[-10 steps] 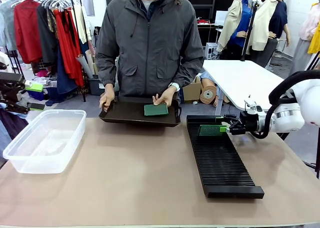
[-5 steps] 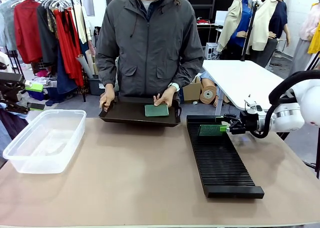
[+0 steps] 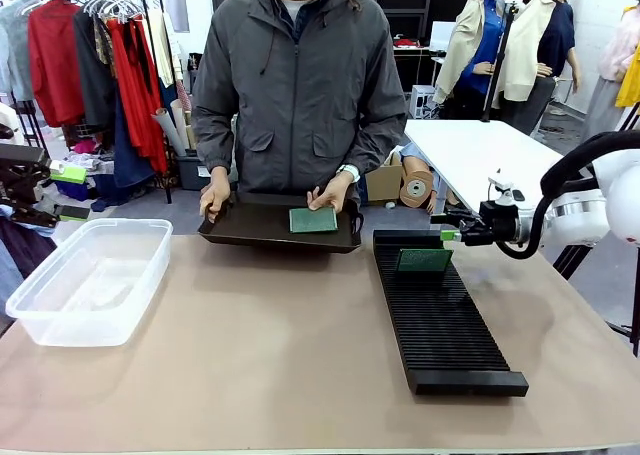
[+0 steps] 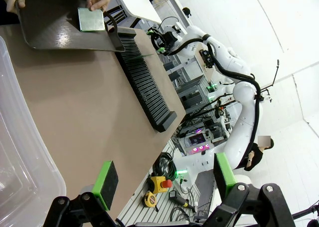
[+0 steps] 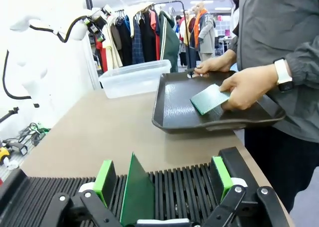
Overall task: Sort PCBs into racks and boxes based on the side picked up.
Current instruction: Pick up the Blank PCB handed by the Human.
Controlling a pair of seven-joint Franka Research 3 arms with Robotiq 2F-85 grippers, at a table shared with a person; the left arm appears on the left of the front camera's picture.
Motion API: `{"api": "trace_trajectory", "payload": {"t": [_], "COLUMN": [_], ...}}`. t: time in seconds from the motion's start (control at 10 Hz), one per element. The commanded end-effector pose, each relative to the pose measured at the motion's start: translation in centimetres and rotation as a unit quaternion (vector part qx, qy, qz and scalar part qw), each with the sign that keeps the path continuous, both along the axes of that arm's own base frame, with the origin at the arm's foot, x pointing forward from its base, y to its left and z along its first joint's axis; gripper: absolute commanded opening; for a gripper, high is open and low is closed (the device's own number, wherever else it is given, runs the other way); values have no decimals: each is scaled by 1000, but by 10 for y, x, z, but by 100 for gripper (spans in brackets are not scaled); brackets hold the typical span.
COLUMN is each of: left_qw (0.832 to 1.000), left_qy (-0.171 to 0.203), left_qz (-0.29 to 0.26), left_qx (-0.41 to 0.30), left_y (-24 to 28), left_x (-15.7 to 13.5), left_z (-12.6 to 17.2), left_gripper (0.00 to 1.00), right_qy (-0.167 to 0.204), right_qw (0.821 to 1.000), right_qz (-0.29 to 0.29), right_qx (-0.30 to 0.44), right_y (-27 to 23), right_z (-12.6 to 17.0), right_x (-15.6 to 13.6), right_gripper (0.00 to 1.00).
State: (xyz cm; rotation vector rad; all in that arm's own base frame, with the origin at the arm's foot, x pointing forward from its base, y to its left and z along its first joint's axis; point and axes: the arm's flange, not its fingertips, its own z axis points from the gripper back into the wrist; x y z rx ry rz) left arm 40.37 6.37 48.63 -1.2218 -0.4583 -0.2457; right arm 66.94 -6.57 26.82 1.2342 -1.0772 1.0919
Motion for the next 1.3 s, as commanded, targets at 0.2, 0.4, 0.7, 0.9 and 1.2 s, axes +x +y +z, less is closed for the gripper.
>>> {"api": "trace_trajectory", "payload": {"t": [0.2, 0.4, 0.7, 0.9, 1.2], "left_qw": [1000, 1000, 1000, 1000, 1000], "left_qy": [2, 2, 2, 2, 2], "left_qz": [-2, -2, -2, -2, -2], "left_qx": [0, 0, 0, 0, 0], "left_y": [0, 0, 0, 0, 0], "left_x": [-2, -2, -2, -2, -2], "left_z": [2, 2, 2, 2, 2], "left_gripper": [100, 100, 100, 100, 100], "right_qy": [84, 133, 251, 342, 414], "right_qw": [996, 991, 967, 938, 908], "right_qz": [7, 29, 37, 45, 55], "right_qx": [3, -7, -30, -35, -40], "right_y": [-2, 1, 6, 11, 24], "right_z": [48, 73, 96, 104, 119], "right_x": [-34, -65, -100, -117, -144], "right_gripper": [100, 100, 100, 100, 100]}}
